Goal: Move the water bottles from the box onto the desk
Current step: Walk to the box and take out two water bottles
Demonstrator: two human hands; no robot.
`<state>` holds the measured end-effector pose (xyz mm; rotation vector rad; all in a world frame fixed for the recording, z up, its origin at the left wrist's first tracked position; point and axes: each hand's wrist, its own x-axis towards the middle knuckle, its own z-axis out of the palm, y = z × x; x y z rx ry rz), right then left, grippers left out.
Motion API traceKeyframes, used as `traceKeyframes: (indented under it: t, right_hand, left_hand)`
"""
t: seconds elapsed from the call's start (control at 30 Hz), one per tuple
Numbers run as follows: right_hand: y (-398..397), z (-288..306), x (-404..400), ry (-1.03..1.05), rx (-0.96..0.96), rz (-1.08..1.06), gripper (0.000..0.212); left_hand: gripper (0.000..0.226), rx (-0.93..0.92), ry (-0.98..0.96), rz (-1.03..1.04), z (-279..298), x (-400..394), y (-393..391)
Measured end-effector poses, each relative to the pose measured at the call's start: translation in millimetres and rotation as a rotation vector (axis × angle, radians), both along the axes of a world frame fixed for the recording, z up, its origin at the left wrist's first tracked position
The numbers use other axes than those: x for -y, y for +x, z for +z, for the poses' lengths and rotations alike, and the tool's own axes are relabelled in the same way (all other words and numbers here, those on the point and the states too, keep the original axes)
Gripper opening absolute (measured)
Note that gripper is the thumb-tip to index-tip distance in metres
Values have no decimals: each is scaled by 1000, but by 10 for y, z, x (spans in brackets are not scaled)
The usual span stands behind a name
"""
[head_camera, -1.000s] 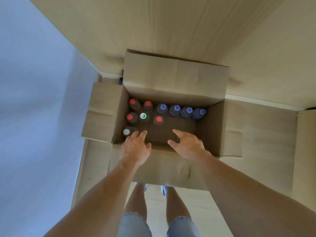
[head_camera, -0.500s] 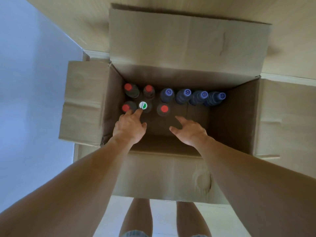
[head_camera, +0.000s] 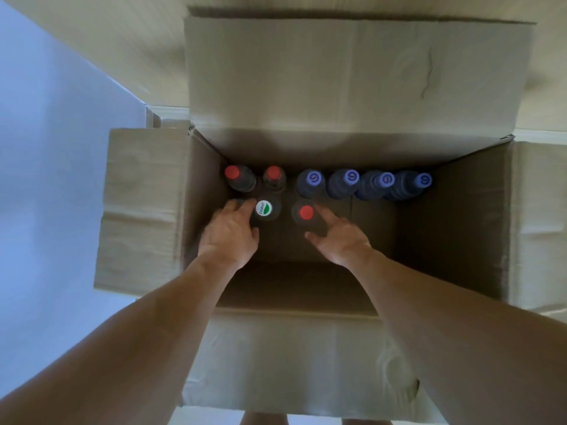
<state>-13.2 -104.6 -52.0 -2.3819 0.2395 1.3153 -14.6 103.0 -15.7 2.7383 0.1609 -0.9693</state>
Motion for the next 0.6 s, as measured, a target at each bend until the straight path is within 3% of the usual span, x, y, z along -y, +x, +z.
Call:
traceKeyframes:
  t: [0.1,0.37,0.6]
  right_hand:
    - [22,-69,-39,13,12,-13,73]
    - [55,-205,-80,43,10,-52,74]
    - [76,-259,-100,69,46,-84,69]
  left_hand:
    - [46,27,74,-14,-31,23,-28]
    - [42,-129,155,-78,-181,-34,-170]
    - [52,-26,156,-45,-178,-59,-182]
